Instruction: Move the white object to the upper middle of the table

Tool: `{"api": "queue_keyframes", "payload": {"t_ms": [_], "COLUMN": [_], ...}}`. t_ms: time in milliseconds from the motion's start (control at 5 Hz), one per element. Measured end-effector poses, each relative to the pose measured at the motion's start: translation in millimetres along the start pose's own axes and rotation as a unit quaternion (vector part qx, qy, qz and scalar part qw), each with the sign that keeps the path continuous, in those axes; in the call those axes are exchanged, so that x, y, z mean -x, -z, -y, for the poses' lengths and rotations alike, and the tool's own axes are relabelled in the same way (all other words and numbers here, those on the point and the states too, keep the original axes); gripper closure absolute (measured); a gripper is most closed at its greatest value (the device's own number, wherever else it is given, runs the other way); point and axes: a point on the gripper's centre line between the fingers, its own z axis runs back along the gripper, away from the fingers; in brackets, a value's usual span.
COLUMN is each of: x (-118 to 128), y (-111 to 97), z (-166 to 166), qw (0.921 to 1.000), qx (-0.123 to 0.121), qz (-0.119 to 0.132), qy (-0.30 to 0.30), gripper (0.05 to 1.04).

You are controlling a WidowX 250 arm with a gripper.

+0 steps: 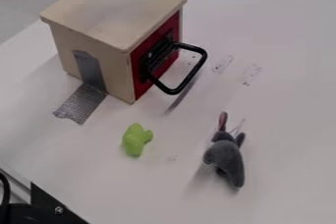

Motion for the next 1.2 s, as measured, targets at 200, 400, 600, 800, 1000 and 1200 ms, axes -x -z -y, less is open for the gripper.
{"api": "queue_keyframes", "payload": {"t_ms": [200,400,600,800,1000,1200], "x": [-30,-62,-96,-124,-134,-136], "y": [31,73,108,137,152,152], "z": [47,85,98,104,105,108], "qw": [0.9999,0.9996,0.9988,0.9985,0.9983,0.9984], "qx": [0.001,-0.022,-0.048,-0.054,-0.052,-0.043], "qz": [-0.01,-0.012,0.0,0.007,0.013,0.018], "qy": [0.014,0.009,0.0,-0.008,-0.022,-0.031], "gripper": [0.322,0.322,0.322,0.322,0.323,0.274]}}
